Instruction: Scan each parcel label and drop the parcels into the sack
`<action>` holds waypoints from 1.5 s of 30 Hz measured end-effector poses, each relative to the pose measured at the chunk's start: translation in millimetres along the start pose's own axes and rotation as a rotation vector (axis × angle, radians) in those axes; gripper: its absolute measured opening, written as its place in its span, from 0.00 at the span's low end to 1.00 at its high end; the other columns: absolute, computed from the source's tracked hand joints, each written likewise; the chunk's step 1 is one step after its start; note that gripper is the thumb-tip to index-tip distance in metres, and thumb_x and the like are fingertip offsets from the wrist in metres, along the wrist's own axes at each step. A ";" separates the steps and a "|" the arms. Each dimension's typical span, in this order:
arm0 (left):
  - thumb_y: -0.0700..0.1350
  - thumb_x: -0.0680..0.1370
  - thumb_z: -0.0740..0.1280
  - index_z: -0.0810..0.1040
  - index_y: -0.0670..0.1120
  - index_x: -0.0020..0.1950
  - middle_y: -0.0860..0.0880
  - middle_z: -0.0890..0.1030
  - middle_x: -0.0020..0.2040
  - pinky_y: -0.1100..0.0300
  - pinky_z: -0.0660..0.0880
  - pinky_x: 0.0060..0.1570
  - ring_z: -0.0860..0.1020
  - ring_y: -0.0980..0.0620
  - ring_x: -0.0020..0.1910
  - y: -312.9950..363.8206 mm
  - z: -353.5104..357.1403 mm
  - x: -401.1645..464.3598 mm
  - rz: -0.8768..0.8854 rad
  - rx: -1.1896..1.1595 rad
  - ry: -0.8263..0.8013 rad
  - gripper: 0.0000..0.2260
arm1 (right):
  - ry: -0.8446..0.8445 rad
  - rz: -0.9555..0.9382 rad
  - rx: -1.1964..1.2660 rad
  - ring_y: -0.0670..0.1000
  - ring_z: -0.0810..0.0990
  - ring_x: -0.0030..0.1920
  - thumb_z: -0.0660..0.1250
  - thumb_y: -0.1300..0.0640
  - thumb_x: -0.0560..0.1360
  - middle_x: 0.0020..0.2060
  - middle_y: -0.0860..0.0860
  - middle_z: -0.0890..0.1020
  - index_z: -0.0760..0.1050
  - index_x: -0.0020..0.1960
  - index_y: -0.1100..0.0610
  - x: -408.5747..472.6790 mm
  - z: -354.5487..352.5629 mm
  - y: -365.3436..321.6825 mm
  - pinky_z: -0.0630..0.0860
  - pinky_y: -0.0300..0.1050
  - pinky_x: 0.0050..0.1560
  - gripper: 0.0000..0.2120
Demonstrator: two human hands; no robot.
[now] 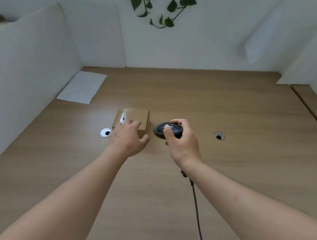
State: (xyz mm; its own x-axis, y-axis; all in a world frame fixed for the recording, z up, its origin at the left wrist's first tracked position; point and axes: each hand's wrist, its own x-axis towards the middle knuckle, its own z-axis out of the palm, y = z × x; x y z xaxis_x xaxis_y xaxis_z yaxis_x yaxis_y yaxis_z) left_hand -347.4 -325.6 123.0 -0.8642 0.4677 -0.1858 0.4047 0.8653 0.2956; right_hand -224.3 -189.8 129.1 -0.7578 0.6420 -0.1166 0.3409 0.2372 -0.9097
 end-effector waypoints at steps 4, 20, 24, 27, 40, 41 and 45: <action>0.62 0.79 0.67 0.70 0.53 0.79 0.48 0.70 0.76 0.50 0.71 0.68 0.70 0.42 0.73 -15.1 15.0 59.5 -0.004 0.032 -0.056 0.30 | -0.015 0.051 -0.025 0.51 0.86 0.51 0.68 0.40 0.80 0.50 0.40 0.84 0.74 0.62 0.41 55.0 26.5 14.9 0.82 0.55 0.56 0.12; 0.71 0.65 0.76 0.41 0.72 0.81 0.47 0.40 0.84 0.40 0.58 0.73 0.48 0.36 0.81 -77.0 83.5 208.7 -0.038 0.259 -0.264 0.56 | -0.064 0.181 -0.019 0.44 0.84 0.51 0.71 0.42 0.81 0.50 0.40 0.85 0.75 0.62 0.41 156.5 91.3 96.6 0.80 0.46 0.55 0.12; 0.73 0.61 0.72 0.37 0.69 0.81 0.42 0.56 0.72 0.45 0.60 0.65 0.58 0.39 0.68 -64.1 91.1 209.1 0.009 0.360 -0.213 0.59 | -0.024 0.200 -0.013 0.43 0.84 0.51 0.71 0.43 0.80 0.49 0.39 0.85 0.76 0.61 0.41 155.5 86.6 105.4 0.80 0.45 0.54 0.11; 0.71 0.60 0.74 0.32 0.63 0.81 0.41 0.57 0.69 0.45 0.59 0.70 0.61 0.38 0.69 -58.9 102.2 199.4 0.054 0.379 -0.269 0.64 | -0.008 0.210 -0.001 0.40 0.83 0.50 0.71 0.44 0.81 0.49 0.39 0.85 0.76 0.62 0.41 152.5 82.1 107.1 0.78 0.42 0.52 0.11; 0.72 0.63 0.72 0.46 0.70 0.81 0.43 0.66 0.65 0.46 0.66 0.67 0.69 0.38 0.62 5.2 116.1 110.9 0.020 0.242 -0.196 0.53 | 0.094 0.176 0.046 0.35 0.81 0.49 0.70 0.44 0.81 0.47 0.37 0.84 0.76 0.61 0.42 88.7 12.4 94.2 0.74 0.34 0.48 0.11; 0.72 0.63 0.72 0.47 0.70 0.81 0.43 0.66 0.64 0.46 0.66 0.67 0.69 0.39 0.62 13.6 116.3 99.3 0.016 0.229 -0.192 0.53 | 0.104 0.179 0.055 0.37 0.82 0.49 0.70 0.44 0.81 0.48 0.37 0.84 0.76 0.62 0.43 78.6 3.2 94.1 0.75 0.35 0.48 0.11; 0.72 0.63 0.72 0.48 0.70 0.81 0.43 0.66 0.63 0.46 0.65 0.65 0.68 0.39 0.61 54.1 127.2 44.5 0.015 0.186 -0.174 0.52 | 0.136 0.195 0.101 0.35 0.81 0.48 0.70 0.45 0.82 0.47 0.37 0.84 0.76 0.62 0.43 27.1 -39.8 105.1 0.75 0.34 0.48 0.11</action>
State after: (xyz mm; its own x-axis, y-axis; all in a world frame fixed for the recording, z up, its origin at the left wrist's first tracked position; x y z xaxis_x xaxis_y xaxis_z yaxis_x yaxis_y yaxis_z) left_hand -325.9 -235.0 11.6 -0.7997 0.4904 -0.3464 0.4789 0.8690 0.1246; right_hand -186.9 -118.4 46.2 -0.5990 0.7621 -0.2457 0.4113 0.0295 -0.9110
